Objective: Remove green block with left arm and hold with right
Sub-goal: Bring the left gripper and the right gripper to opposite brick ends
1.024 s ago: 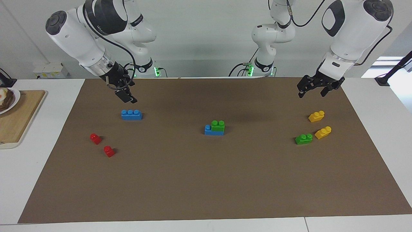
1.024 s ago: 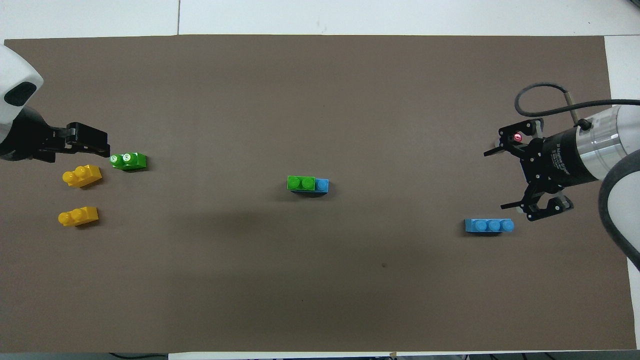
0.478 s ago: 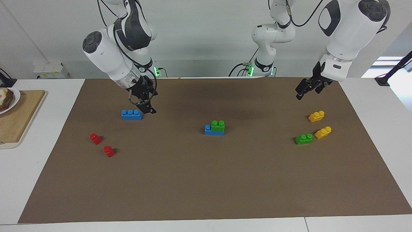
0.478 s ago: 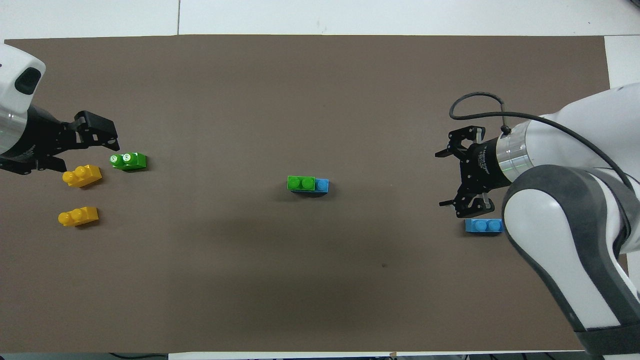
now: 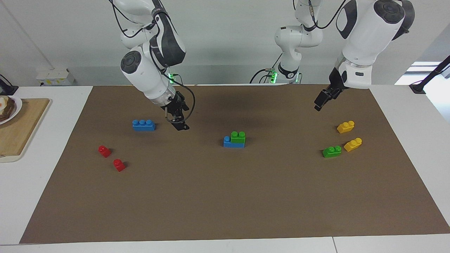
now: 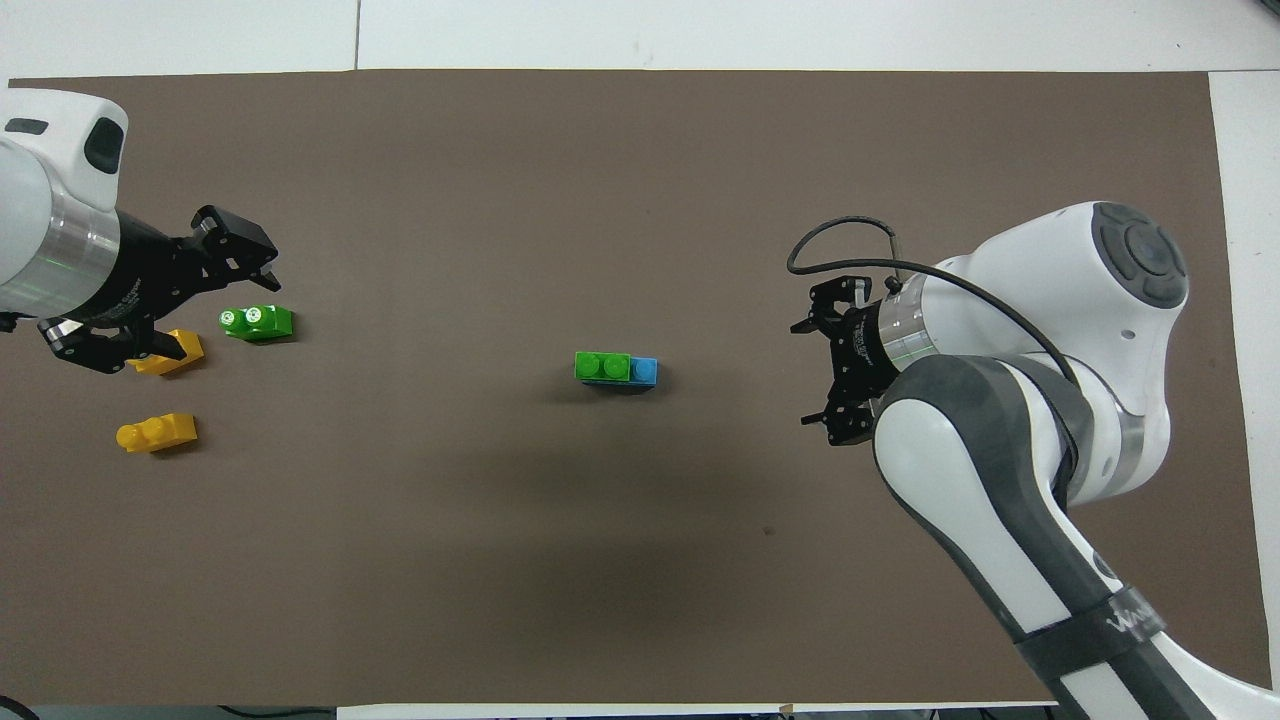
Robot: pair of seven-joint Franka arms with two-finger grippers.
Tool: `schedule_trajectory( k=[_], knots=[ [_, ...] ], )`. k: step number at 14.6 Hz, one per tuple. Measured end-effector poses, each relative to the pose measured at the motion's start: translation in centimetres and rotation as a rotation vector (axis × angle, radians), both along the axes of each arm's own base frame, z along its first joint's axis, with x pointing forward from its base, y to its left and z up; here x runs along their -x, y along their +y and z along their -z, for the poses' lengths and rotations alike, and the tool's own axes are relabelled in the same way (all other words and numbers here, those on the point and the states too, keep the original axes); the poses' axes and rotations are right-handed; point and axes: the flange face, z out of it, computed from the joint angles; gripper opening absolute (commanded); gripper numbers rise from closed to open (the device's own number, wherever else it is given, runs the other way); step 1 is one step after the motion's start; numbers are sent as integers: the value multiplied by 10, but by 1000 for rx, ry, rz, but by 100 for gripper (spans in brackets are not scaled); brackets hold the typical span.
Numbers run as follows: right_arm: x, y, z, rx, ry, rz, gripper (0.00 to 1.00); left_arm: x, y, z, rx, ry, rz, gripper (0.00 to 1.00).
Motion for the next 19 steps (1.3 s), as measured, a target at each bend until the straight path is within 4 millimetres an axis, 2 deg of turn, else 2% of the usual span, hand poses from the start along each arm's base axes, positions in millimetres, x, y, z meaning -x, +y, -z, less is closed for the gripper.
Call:
schedule_trajectory(
  k=[2,7,11,16,19],
  knots=[
    [2,12,12,-16,-8,4,98,1,-11,5,-5,6,-101,100],
    [5,44,38,-38,-40,10,98,8,-75,31,-18,17,-317,100],
    [6,69,54,-50,-73,25,98,15,-117,73,-22,10,-557,100],
    [9,85,81,-32,-66,14,98,19,-151,111,-16,5,-797,100],
    [8,92,103,-37,-58,38,98,24,-192,146,-26,19,-902,100]
  ],
)
